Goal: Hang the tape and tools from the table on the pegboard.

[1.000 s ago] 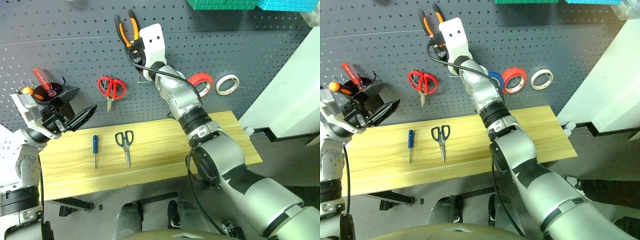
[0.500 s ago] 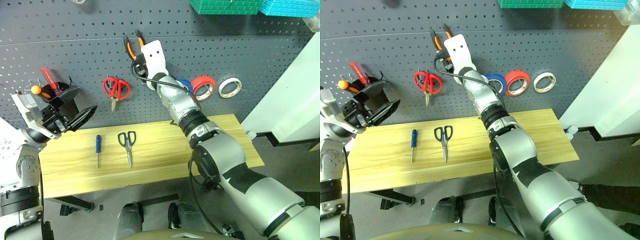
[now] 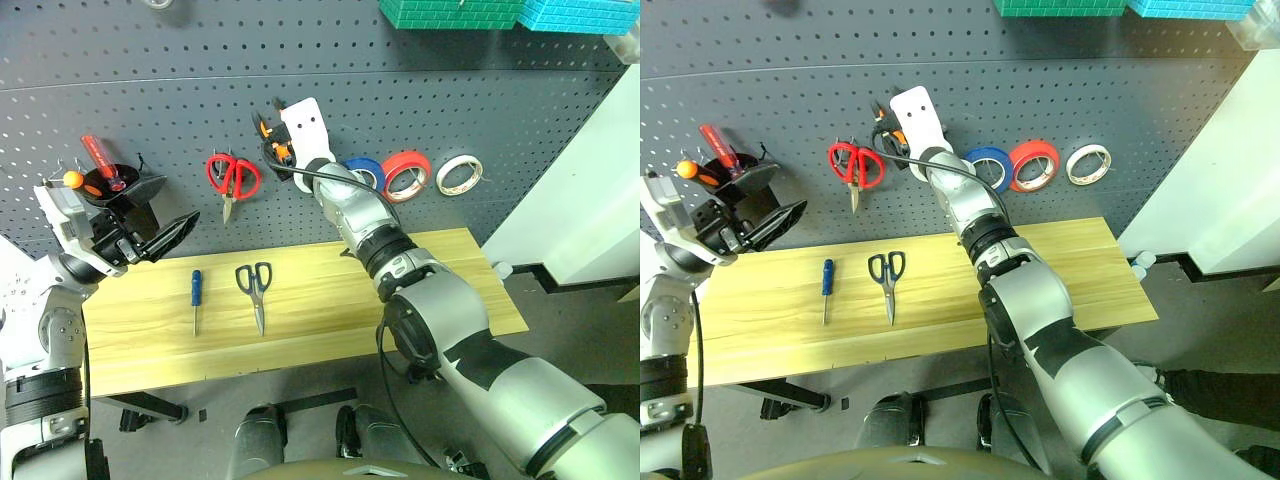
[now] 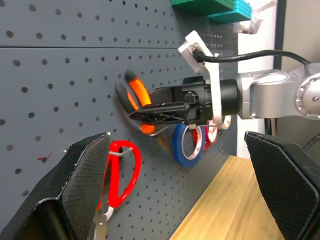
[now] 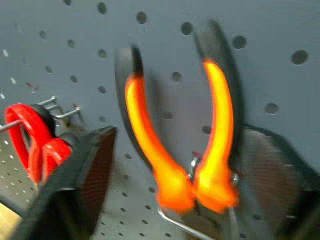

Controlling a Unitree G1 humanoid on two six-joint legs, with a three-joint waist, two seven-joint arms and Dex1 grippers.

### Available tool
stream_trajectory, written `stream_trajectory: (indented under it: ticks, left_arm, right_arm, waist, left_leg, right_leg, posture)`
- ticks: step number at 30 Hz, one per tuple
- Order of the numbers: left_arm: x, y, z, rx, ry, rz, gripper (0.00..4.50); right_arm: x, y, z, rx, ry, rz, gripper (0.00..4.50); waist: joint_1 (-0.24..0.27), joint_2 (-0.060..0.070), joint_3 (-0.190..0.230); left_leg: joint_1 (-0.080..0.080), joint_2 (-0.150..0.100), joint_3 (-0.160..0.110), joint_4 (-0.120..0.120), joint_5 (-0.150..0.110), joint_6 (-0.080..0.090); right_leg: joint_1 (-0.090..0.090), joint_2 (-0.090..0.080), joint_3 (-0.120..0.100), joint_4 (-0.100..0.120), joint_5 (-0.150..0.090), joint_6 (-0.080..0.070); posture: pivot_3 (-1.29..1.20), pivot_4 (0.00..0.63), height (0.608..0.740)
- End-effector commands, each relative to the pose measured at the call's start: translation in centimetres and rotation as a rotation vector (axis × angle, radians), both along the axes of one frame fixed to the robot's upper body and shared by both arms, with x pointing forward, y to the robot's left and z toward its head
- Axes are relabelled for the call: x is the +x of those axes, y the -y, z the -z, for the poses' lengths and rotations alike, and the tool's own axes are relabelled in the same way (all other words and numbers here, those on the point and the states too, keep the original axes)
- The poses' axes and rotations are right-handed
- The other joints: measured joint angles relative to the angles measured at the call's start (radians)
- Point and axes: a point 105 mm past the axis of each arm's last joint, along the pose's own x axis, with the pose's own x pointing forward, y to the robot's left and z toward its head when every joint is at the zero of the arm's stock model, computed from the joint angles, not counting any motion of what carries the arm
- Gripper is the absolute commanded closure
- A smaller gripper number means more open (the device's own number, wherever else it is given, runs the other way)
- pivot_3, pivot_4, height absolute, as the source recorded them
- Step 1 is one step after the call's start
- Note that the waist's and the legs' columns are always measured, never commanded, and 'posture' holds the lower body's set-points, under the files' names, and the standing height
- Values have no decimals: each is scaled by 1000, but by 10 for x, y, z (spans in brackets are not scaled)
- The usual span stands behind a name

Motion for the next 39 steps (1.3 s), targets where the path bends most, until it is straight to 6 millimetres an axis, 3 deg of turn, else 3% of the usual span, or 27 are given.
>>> stream_trajectory:
  ticks: [1, 9, 13, 20, 26, 31, 39]
  left_arm:
    - [0, 0, -8, 14, 36, 2, 0]
    - [2, 1, -5, 11, 26, 8, 0]
    - [2, 2, -3, 11, 20, 13, 0]
    - [-1, 2, 2, 10, -3, 16, 0]
    - [-6, 2, 19, 17, -73, 15, 0]
    - [-9, -1, 37, 29, -129, -25, 0]
    - [-6, -2, 81, 40, -257, -220, 0]
  right_arm:
    - [2, 11, -42, 81, 100, 27, 30]
    - [-4, 25, -72, 161, 150, 18, 30]
    - [-13, 40, -86, 208, 158, 12, 30]
    - [-57, 57, -92, 246, 177, -174, 30]
    - [-87, 80, -64, 167, 84, -348, 30]
    - [-105, 88, -42, 74, 12, -432, 30]
    - [-128, 109, 32, -85, -250, -557, 30]
  waist:
    - [0, 0, 0]
    - [-2, 0, 0]
    - [0, 0, 0]
    - [-5, 0, 0]
    - [-3, 1, 0]
    - [-3, 2, 1]
    - [-2, 3, 2]
  left_leg:
    - [0, 0, 0, 0, 0, 0]
    - [1, 0, -1, 0, 0, 0]
    - [1, 0, -1, 0, 0, 0]
    - [1, 0, 0, -2, 0, 1]
    - [2, 0, 0, -2, 0, 0]
    - [3, 1, -1, -2, -1, 0]
    - [4, 0, -1, -3, -2, -2]
  right_leg:
    - [1, 0, 0, 0, 0, 0]
    - [1, 0, 0, 0, 0, 0]
    - [1, -1, 0, 0, 0, 0]
    - [1, -1, 0, -1, -1, 0]
    - [1, -1, 0, -1, -2, -2]
    - [1, -3, 0, -2, -5, -1]
    - [1, -4, 1, -3, -7, -3]
  posture:
    - [187, 49, 740]
    - [179, 52, 740]
    - [167, 58, 740]
    - [159, 69, 740]
    - [142, 84, 740]
    - [130, 94, 740]
    - [113, 106, 740]
